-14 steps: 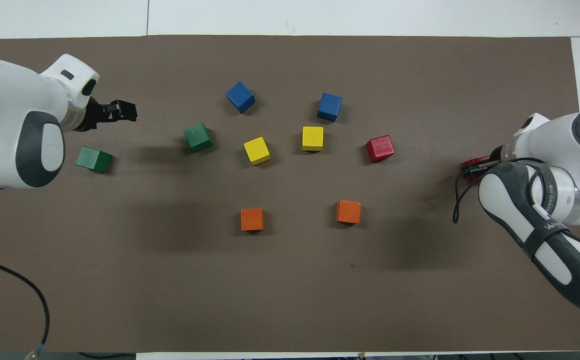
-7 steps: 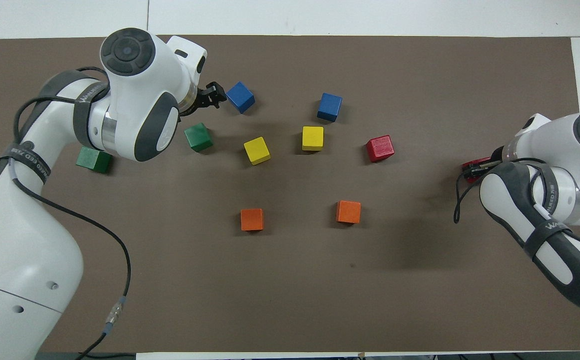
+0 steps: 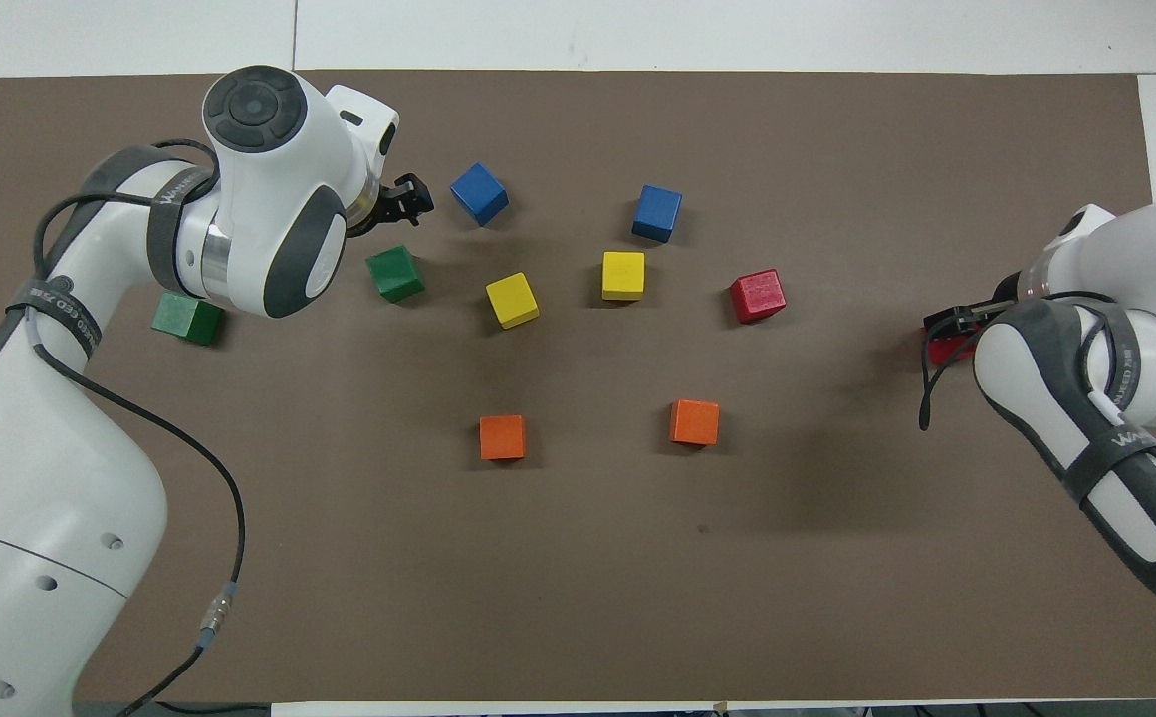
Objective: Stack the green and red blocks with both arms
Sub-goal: 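Reach the left gripper to the second green while the right gripper reaches red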
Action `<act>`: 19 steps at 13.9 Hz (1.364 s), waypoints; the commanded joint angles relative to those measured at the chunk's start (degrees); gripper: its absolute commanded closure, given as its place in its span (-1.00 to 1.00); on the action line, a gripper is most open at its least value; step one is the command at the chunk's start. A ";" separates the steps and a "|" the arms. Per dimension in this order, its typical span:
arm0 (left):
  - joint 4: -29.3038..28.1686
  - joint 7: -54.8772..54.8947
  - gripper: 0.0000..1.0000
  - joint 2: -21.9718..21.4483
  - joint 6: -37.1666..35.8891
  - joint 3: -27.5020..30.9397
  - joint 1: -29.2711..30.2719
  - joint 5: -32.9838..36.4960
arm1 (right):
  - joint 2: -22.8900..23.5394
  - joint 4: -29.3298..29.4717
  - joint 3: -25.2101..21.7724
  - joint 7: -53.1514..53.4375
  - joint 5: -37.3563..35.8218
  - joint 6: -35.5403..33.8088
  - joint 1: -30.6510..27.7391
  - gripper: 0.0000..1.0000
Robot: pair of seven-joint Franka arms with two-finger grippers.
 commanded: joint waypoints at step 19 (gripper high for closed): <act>-15.65 -2.29 -1.00 -5.62 12.30 -0.10 -0.58 0.83 | 9.13 26.87 1.94 15.94 -0.38 -15.23 15.85 -1.00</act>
